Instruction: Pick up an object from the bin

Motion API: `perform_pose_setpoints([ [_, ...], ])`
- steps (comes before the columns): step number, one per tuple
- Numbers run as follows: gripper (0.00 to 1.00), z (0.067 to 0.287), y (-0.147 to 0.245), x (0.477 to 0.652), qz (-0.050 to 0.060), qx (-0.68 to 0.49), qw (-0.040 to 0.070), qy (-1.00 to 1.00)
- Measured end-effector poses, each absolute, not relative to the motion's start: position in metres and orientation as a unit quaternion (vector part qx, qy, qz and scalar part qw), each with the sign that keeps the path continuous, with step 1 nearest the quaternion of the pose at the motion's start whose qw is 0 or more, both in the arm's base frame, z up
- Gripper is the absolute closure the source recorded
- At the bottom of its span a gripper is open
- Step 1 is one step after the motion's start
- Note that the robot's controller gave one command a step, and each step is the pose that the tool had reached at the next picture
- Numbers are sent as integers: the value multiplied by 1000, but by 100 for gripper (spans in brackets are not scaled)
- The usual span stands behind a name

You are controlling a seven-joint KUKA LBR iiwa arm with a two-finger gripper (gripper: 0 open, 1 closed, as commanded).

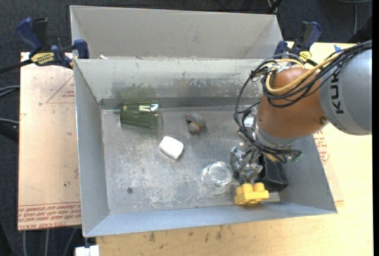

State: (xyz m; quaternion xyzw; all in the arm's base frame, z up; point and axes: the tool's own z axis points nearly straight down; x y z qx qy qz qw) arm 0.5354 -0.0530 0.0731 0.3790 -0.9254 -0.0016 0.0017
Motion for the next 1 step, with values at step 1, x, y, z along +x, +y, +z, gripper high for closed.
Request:
perform_pose_setpoints([
  [1,0,130,2,617,0,407,-4,-913],
])
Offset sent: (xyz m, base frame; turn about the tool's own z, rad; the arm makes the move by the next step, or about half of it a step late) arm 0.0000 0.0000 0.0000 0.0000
